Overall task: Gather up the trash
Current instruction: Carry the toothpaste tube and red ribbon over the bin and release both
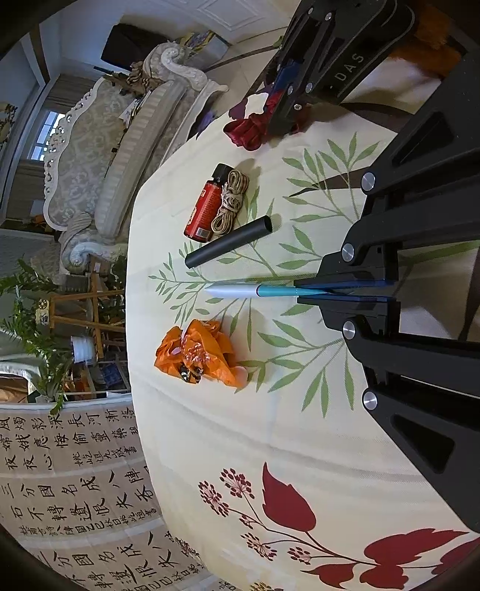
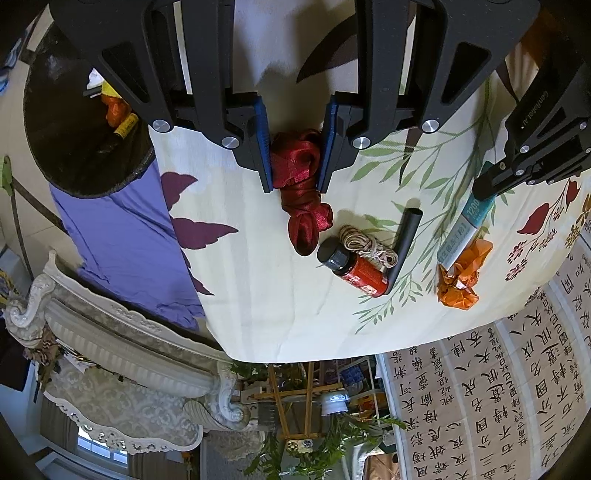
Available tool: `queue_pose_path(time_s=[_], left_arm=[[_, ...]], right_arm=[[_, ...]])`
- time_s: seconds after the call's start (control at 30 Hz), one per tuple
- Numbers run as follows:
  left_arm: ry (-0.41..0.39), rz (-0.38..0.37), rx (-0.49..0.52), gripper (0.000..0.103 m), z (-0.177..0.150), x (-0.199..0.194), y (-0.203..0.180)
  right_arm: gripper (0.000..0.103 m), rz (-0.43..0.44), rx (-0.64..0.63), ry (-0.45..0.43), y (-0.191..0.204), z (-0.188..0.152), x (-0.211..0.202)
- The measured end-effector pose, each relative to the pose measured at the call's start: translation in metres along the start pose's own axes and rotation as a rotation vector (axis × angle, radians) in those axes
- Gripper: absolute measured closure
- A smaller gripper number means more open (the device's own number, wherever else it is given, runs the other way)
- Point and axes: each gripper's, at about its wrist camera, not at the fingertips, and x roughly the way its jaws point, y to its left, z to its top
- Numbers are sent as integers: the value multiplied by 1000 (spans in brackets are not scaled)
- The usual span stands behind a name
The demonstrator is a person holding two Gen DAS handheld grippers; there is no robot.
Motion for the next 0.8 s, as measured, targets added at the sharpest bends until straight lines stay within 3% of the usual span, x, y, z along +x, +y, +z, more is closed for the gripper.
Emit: queue_pose_path(time_s=[0.47, 0.8], left_arm=[[-47, -34, 22, 100, -11, -27, -14], [-72, -98, 81, 100, -18, -41, -53]], right_arm=[[80, -25, 16, -51, -9, -18, -43], [80, -101, 67, -84, -42, -37, -72]])
